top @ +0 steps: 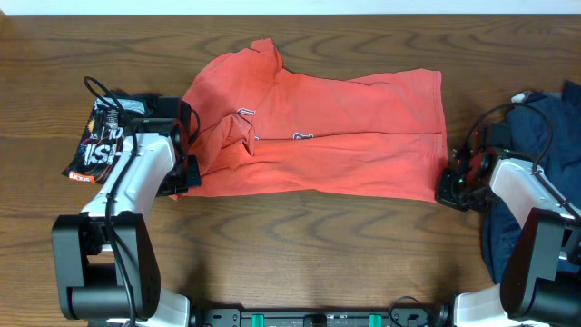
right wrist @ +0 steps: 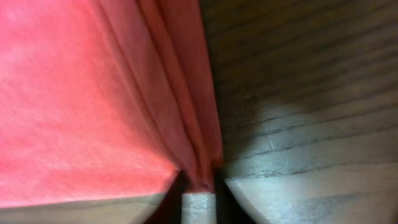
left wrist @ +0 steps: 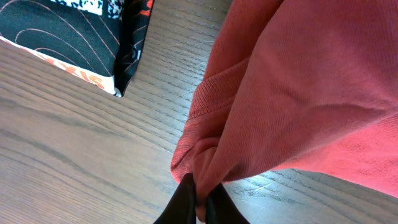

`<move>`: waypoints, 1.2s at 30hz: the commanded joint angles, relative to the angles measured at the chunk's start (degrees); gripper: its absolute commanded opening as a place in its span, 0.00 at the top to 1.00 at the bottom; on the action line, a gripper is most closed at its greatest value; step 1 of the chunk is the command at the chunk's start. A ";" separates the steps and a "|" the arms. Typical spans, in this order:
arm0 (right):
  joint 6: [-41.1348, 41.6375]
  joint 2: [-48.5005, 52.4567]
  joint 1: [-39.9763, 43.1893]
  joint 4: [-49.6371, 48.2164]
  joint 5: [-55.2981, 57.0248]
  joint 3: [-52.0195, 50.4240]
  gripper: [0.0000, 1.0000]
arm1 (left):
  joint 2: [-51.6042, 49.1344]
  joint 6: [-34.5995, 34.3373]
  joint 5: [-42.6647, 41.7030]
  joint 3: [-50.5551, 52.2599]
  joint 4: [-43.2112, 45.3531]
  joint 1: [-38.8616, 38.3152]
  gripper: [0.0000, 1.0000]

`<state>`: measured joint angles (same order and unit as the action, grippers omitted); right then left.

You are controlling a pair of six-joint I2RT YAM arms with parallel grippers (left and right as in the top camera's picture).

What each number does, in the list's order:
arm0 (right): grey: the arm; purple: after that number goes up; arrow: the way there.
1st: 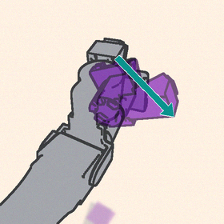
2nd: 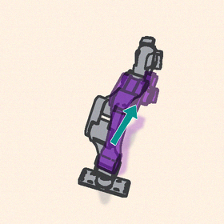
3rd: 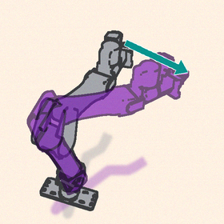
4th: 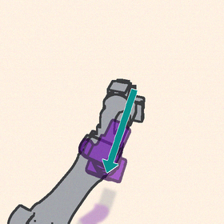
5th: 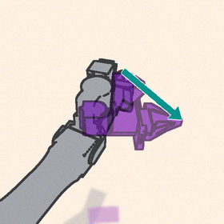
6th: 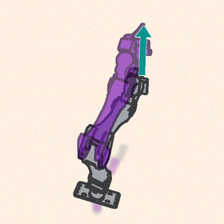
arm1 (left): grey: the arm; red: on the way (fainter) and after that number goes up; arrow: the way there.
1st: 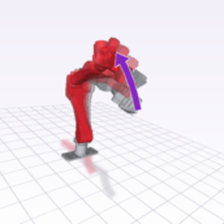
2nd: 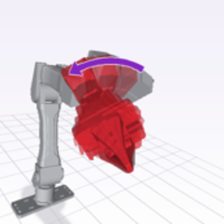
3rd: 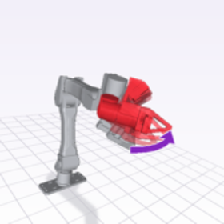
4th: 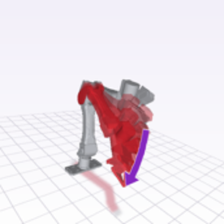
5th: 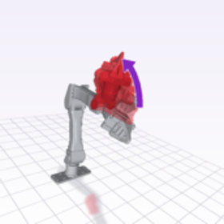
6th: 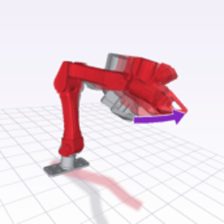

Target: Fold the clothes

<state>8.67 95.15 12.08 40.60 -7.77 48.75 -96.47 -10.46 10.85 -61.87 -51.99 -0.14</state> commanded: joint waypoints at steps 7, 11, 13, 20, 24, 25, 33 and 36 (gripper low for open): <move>6.05 0.11 1.01 -1.01 13.55 0.46 0.99 | 0.79 0.33 -0.13 -0.98 -0.09 0.17 0.94; 7.96 0.11 4.81 -0.68 18.45 2.71 0.99 | 0.76 0.35 -3.69 -0.57 -0.33 0.17 0.94; 8.04 0.11 6.71 -0.83 17.88 3.69 0.99 | 0.76 0.33 -4.48 0.09 -0.26 0.17 0.94; 7.06 0.11 8.15 -0.79 14.84 3.96 0.99 | 0.74 0.37 -4.44 1.79 1.09 0.17 0.94; 7.10 0.13 8.13 -0.76 14.84 3.96 0.99 | 0.76 5.99 -3.17 1.68 7.28 0.24 0.94; 7.10 0.11 8.13 -0.72 14.84 3.96 0.99 | 0.76 6.05 -2.43 1.53 8.81 0.24 0.94; 7.08 0.11 8.17 0.07 14.86 3.96 0.99 | 1.09 9.38 9.90 0.20 9.55 0.24 0.92; 7.10 0.11 8.15 0.09 14.86 3.96 0.99 | 1.09 9.33 9.35 0.24 4.15 0.24 0.91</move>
<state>15.09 95.15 19.70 40.82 4.95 51.75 -96.44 -2.44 15.75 -60.49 -45.15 -0.23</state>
